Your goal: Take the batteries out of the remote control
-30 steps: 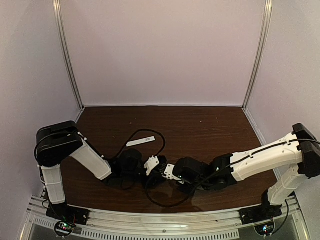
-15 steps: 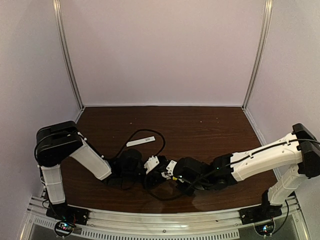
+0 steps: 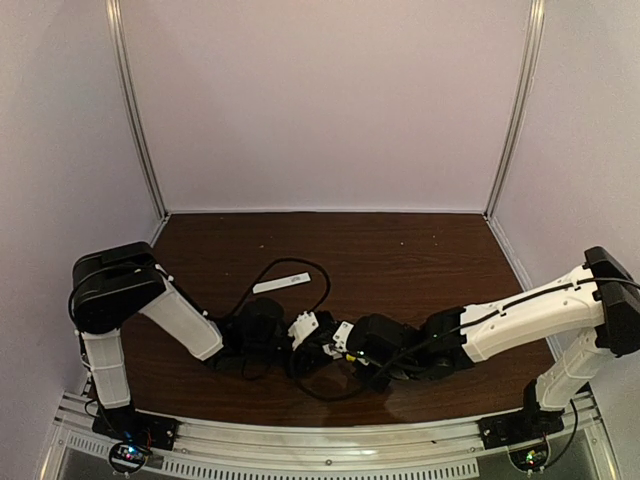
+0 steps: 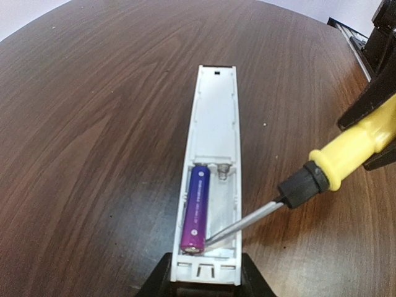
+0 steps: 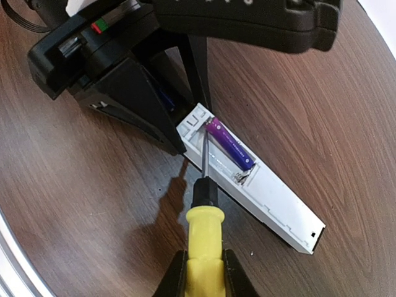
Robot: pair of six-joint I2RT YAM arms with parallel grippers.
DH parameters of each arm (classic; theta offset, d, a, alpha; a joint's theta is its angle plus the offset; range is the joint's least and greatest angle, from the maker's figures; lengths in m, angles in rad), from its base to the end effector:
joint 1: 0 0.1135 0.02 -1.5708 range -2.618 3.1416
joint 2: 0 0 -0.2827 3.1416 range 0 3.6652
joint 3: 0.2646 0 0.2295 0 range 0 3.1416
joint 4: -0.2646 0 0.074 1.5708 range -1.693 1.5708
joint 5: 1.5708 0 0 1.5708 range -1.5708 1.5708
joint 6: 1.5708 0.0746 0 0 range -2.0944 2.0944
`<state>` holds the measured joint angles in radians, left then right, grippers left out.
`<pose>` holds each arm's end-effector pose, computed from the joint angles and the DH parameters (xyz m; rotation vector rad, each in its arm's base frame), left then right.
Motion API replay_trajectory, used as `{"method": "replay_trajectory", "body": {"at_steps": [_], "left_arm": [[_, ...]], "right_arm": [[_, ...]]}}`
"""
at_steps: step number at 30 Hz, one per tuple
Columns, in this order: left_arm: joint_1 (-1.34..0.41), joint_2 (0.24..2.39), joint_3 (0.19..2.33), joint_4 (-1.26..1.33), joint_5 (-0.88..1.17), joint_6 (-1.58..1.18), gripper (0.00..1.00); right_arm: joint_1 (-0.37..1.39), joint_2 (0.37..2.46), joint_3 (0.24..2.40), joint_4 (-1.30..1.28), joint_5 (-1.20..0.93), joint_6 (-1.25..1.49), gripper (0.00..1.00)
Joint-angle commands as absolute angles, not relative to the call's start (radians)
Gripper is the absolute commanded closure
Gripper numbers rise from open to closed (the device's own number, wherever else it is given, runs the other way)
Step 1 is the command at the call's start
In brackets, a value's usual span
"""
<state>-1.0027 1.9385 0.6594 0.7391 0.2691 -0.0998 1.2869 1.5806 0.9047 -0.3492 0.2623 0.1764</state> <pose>0.1813 -0.3208 0.1074 1.1258 1.9304 -0.9180 0.1051 0.2911 0.1796 -1.2673 2.2218 0.2270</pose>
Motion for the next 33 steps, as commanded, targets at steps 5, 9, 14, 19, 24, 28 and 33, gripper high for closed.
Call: {"method": "replay_trajectory", "body": {"at_steps": [5, 9, 14, 19, 24, 28, 33], "left_arm": [[-1.008, 1.910, 0.659, 0.766, 0.262, -0.112, 0.92], [-1.008, 1.912, 0.662, 0.764, 0.253, -0.114, 0.93], [-1.009, 1.917, 0.668, 0.766, 0.252, -0.112, 0.93], [-1.007, 1.923, 0.677, 0.763, 0.258, -0.111, 0.93], [-1.008, 1.924, 0.676, 0.762, 0.261, -0.107, 0.93], [-1.007, 1.924, 0.676, 0.762, 0.264, -0.107, 0.93], [-1.008, 1.924, 0.681, 0.755, 0.267, -0.104, 0.93]], "right_arm": [[1.278, 1.565, 0.966, -0.525, 0.325, -0.021, 1.00], [1.278, 1.510, 0.972, -0.546, 0.314, -0.085, 1.00], [1.278, 1.506, 0.974, -0.576, 0.317, -0.113, 1.00], [1.279, 1.536, 0.986, -0.572, 0.318, -0.117, 1.00], [1.278, 1.558, 0.998, -0.571, 0.319, -0.124, 1.00], [1.278, 1.580, 1.009, -0.564, 0.326, -0.135, 1.00], [1.278, 1.637, 1.027, -0.566, 0.354, -0.140, 1.00]]}}
